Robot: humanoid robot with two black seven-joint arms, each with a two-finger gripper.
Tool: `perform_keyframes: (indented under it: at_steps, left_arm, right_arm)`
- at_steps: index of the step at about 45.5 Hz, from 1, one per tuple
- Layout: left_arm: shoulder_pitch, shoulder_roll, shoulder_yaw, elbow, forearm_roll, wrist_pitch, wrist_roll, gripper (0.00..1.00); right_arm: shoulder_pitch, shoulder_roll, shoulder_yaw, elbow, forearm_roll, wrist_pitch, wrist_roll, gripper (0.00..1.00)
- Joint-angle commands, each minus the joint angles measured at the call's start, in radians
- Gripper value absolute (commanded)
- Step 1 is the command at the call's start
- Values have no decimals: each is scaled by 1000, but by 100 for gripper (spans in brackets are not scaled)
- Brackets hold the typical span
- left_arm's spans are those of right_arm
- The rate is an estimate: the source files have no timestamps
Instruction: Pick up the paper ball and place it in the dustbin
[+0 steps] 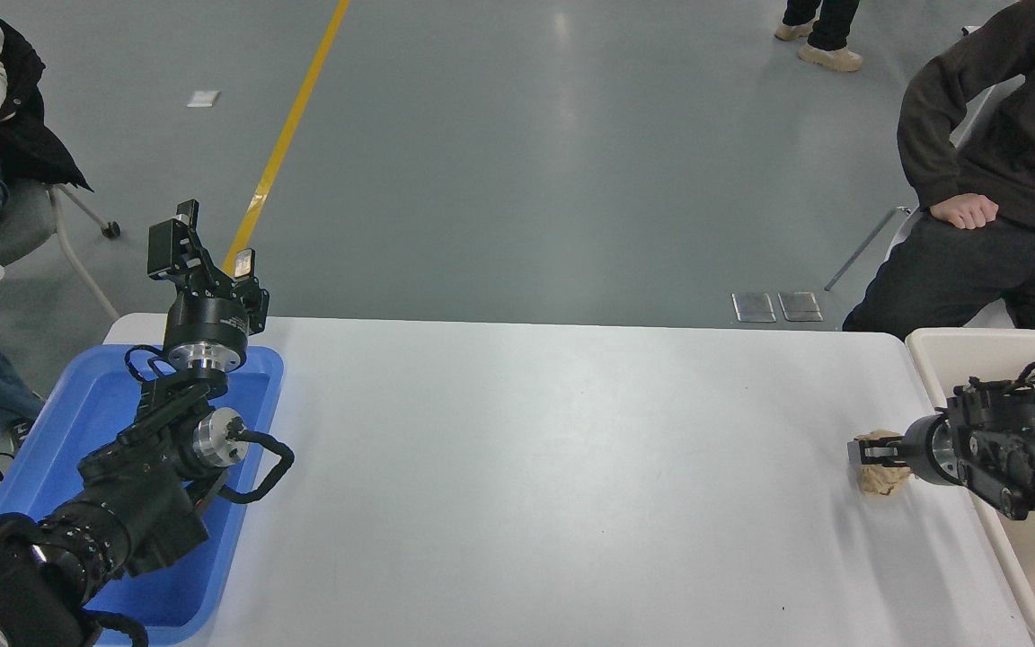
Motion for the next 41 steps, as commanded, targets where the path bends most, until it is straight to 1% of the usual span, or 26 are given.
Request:
perform_keyframes:
  at_steps: [1,3,4,5,6,7,16,19,25,32,41]
  left_arm:
    - [1,0,0,0,0,0,0,100]
    - [-1,0,0,0,0,0,0,100]
    - [1,0,0,0,0,0,0,100]
    - [-1,0,0,0,0,0,0,100]
    - [-1,0,0,0,0,0,0,100]
    - [-1,0,0,0,0,0,0,100]
    - [-1,0,2,0,0,0,0,100]
    - [-1,0,2,0,0,0,0,100]
    - [-1,0,2,0,0,0,0,100]
    - [-1,0,2,0,0,0,0,100]
    - [-1,0,2,0,0,0,0,100]
  right_arm:
    - [-14,10,-1,-10,-1,-8,-1,32]
    - [-16,12,-1,-10,-1,-8,-1,28]
    - [-16,12,-1,-8,-1,-7,-1,24]
    - [-16,12,-4,-8,-3,-5,1,15]
    - [-16,12,-5,-8,-3,-7,1,4]
    - [-16,12,-7,-8,-3,-5,4,0]
    - [33,-1,-10,16,-3,22,21,0]
    - [102,-40,-16,75,-15,47,36,0]
    - [266,-157,-60,248,-20,73,36,0]
    - [487,-250,-160,466,-49,82,36,0]
    - [768,-303,-309,682,-49,143,36,0]
